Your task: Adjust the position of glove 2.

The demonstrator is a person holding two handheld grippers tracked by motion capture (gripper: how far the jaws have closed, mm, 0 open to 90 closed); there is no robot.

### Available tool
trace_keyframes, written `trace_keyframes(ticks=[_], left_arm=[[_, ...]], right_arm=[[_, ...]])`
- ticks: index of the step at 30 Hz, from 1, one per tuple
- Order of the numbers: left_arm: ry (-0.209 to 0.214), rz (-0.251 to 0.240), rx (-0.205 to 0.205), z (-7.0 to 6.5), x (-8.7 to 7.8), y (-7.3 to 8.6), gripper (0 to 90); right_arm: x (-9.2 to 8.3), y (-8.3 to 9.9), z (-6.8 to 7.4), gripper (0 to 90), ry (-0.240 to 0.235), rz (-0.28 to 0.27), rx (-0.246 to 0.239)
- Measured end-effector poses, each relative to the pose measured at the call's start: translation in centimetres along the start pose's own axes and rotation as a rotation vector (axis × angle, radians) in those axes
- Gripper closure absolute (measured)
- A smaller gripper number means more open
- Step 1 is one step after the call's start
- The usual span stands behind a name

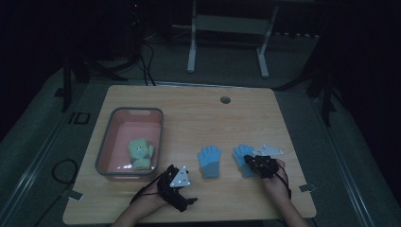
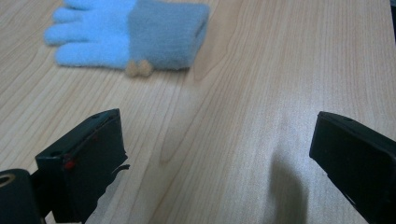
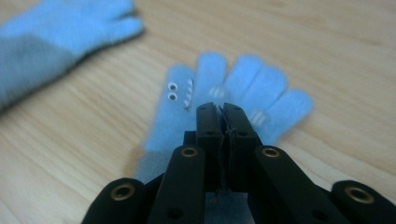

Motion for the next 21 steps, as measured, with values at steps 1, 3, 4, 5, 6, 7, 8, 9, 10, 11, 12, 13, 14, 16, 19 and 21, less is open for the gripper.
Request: trace_keyframes(ticks=[1, 3, 4, 5, 6, 7, 8, 9, 10, 11, 12, 13, 14, 16, 19, 21], left_arm=[[-0.001, 0.001, 0.003, 0.0, -0.1, 0.0, 3.6], [-0.002, -0.004, 0.0, 0.0, -0.1, -0.1, 3.6], [-0.001, -0.005, -0.002, 0.0, -0.2, -0.1, 3.6], [-0.002, -0.007, -0.004, 0.0, -0.2, -0.1, 3.6], [-0.002, -0.007, -0.002, 0.1, -0.2, -0.1, 3.6], [-0.001, -0.007, -0.005, 0.1, -0.2, -0.1, 3.6], [-0.001, -0.007, -0.005, 0.1, -0.2, 0.0, 3.6], [-0.002, -0.005, 0.0, 0.1, -0.2, 0.0, 3.6], [-0.001, -0.006, -0.002, 0.1, -0.2, -0.1, 3.6], [0.0, -0.007, -0.004, 0.1, -0.2, -0.1, 3.6], [0.0, -0.007, -0.001, 0.1, -0.2, -0.1, 3.6], [0.001, -0.008, -0.002, 0.0, -0.2, -0.1, 3.6], [0.004, -0.009, -0.003, 0.0, -0.2, -0.1, 3.6], [0.006, -0.01, -0.004, 0.0, -0.2, -0.1, 3.6], [0.004, -0.006, 0.001, 0.0, -0.1, -0.1, 3.6], [0.004, -0.006, 0.0, 0.0, -0.1, -0.1, 3.6]], right_arm=[[-0.3, -0.3, 0.2, 87.0, 0.01, -0.007, 0.017], [-0.8, -0.8, 0.5, 87.0, 0.046, -0.018, 0.045], [-1.0, -1.0, 0.5, 87.0, 0.061, -0.018, 0.059], [-1.2, -1.1, 0.4, 87.0, 0.07, -0.023, 0.081], [-1.3, -1.1, 0.4, 87.0, 0.069, -0.018, 0.091], [-1.5, -1.0, 0.3, 87.0, 0.077, -0.011, 0.103], [-1.5, -0.8, 0.1, 87.0, 0.082, -0.007, 0.124], [-1.4, -0.6, 0.0, 86.9, 0.078, 0.007, 0.142], [-1.3, -0.3, -0.1, 86.8, 0.083, 0.017, 0.152], [-1.3, 0.0, -0.2, 86.6, 0.091, 0.02, 0.162], [-1.1, 0.3, -0.2, 85.9, 0.08, 0.025, 0.173], [-0.9, 0.6, -0.1, 85.2, 0.077, 0.029, 0.177], [-0.7, 0.9, -0.1, 84.2, 0.088, 0.032, 0.174], [-0.5, 1.1, 0.0, 82.8, 0.091, 0.034, 0.159], [-0.5, 1.1, 0.1, 81.3, 0.091, 0.034, 0.15], [-0.6, 1.1, 0.0, 77.2, 0.079, 0.032, 0.153]])
Point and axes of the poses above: each handheld gripper's, and its own axes: x roughly forward along the jaws, y roughly out of its underside, z roughly to its left, the point moved 5 cm from there along x, roughly forward along the jaws, and after that the axes turned 4 degrees about -y, right-handed, at the moved point
